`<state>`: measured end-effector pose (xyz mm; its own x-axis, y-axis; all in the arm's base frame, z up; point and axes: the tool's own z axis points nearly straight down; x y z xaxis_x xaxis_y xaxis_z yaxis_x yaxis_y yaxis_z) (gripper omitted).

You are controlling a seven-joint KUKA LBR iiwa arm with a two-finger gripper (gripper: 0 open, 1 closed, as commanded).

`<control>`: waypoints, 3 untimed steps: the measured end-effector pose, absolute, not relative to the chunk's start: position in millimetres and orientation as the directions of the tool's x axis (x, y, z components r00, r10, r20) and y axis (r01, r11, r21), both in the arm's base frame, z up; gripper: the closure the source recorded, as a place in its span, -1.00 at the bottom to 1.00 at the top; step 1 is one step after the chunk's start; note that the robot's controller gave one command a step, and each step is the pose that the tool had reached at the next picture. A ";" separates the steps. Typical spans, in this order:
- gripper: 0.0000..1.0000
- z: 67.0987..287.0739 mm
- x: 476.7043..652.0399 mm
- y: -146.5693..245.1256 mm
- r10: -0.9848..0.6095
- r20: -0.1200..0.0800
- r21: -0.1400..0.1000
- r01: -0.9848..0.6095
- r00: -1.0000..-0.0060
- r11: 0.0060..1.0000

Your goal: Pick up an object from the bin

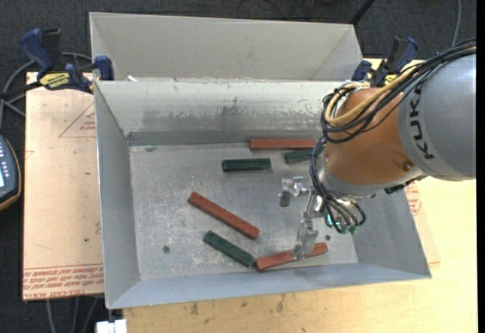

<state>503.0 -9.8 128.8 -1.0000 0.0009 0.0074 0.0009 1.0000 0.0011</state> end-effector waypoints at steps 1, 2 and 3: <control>-1.00 68.5 487.1 -16.6 -0.054 -0.008 0.001 -0.054 -0.999 0.999; 1.00 70.4 486.2 -16.5 -0.056 -0.003 0.001 -0.056 -0.998 0.998; 1.00 141.0 485.6 -26.5 -0.068 -0.008 -0.001 -0.068 -0.998 0.998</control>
Offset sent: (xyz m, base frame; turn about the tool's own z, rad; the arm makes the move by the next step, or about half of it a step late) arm -0.0179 -0.0073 -0.0588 -0.0583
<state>485.6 -26.5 141.0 -0.9976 -0.0680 -0.0084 -0.0680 0.9977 -0.0007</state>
